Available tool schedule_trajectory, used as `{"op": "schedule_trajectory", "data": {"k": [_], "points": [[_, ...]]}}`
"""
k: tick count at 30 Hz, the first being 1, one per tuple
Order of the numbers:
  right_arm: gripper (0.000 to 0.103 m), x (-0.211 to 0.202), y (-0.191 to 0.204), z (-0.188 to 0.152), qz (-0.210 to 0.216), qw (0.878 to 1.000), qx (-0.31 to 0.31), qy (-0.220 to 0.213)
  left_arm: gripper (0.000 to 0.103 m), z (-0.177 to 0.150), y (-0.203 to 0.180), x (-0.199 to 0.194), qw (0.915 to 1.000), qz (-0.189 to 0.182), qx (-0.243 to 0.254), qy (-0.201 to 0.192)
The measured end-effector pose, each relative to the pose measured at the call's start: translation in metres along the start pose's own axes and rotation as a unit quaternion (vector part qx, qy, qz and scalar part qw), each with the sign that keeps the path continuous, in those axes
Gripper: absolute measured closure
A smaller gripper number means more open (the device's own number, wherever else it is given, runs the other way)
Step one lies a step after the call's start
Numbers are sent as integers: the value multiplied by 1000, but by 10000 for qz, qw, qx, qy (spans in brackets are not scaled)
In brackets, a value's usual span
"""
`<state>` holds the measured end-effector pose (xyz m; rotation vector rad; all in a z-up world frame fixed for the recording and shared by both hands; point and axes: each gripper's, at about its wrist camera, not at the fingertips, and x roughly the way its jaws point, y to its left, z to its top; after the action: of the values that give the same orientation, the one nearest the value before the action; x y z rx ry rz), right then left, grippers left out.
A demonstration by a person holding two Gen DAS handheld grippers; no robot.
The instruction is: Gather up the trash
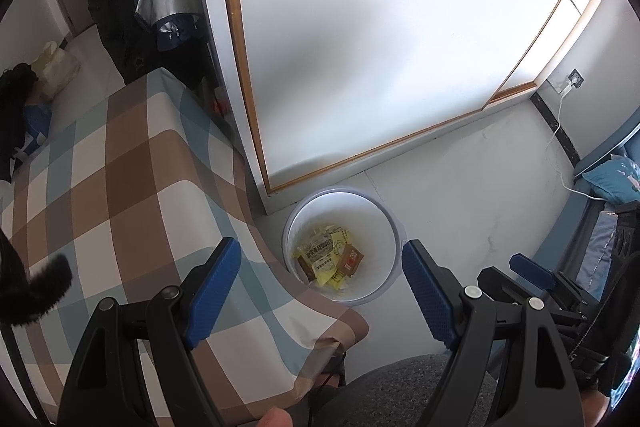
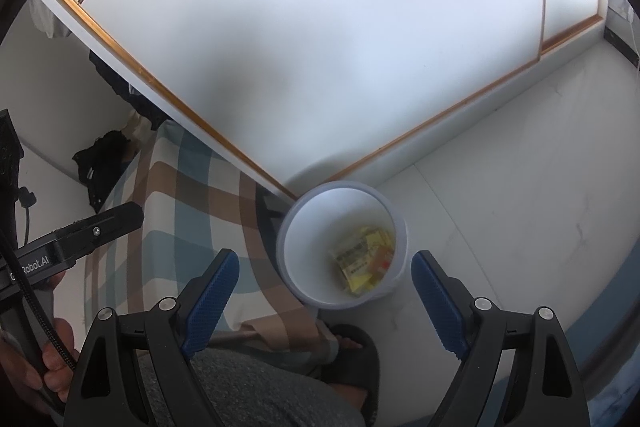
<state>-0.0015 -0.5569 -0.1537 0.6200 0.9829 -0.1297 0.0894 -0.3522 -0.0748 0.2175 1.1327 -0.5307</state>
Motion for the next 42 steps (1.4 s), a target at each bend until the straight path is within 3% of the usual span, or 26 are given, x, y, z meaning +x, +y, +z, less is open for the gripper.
{"op": "schedule_trajectory", "data": {"k": [17,29,42], "points": [[15,2,0,-1,0,10000,21,48,23,-2,1,1,10000,-29,24,39],[15,2,-1,-1,9,10000,29,41,23,-3,7,-5,9996,-36,-223,-161],[15,1,-2,-2,20,10000,38,41,23,-3,4,-1,9998,-43,-176,-35]]}}
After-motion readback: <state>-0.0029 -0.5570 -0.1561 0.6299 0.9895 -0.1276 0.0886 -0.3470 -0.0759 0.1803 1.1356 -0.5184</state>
